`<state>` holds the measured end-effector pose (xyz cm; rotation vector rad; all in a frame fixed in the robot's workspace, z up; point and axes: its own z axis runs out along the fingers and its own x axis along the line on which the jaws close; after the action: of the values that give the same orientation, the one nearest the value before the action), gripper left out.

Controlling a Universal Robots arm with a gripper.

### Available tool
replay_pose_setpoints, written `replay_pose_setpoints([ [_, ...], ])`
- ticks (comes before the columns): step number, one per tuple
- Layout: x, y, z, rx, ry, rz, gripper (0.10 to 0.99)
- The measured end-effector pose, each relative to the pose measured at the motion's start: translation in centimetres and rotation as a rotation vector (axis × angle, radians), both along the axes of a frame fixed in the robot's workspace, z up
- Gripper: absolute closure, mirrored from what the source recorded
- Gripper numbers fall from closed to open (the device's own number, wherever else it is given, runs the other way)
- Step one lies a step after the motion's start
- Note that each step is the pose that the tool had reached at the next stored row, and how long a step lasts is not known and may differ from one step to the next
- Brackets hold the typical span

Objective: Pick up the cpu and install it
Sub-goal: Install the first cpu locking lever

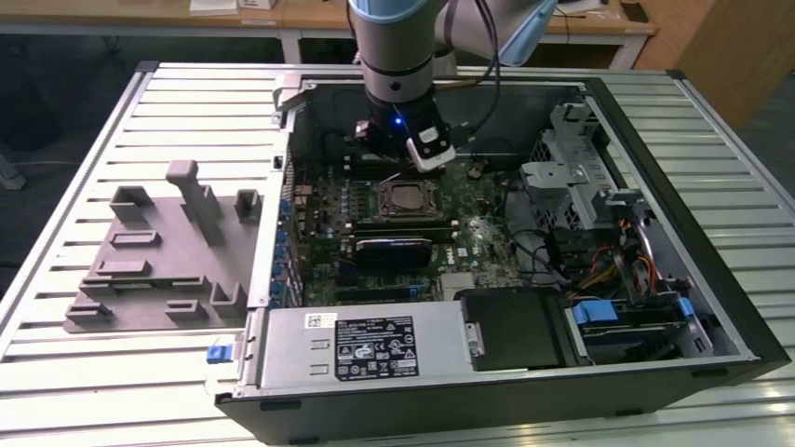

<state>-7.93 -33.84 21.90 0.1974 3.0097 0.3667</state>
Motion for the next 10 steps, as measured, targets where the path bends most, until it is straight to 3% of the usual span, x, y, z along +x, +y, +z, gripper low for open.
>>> replay_pose_setpoints([
  [10, 0.26, 0.43, -0.34, -0.025, -0.0001, -0.009, 0.98],
])
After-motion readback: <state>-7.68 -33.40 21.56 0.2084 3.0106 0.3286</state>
